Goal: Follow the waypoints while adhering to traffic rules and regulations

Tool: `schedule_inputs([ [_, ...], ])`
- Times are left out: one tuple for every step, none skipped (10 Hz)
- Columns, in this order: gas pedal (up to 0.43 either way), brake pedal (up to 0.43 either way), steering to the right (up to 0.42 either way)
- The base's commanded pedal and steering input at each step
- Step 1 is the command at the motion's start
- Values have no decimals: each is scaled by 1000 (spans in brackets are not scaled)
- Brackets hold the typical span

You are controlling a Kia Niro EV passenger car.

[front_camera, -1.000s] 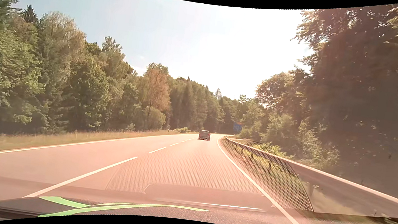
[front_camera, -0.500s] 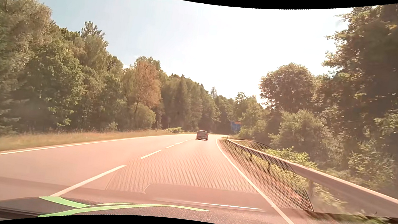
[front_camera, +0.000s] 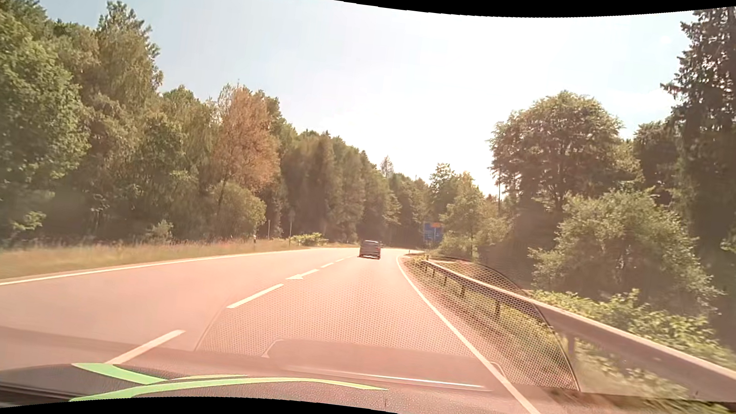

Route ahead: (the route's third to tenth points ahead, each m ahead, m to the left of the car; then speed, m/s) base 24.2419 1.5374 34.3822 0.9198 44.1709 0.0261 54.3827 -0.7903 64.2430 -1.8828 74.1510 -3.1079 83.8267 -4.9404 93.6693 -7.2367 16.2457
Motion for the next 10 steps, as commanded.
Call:
schedule_inputs([
  [138,0,9],
  [150,0,8],
  [150,0,8],
  [150,0,8],
  [150,0,8],
  [150,0,8],
  [150,0,8],
  [150,0,8],
  [150,0,8],
  [150,0,8],
])
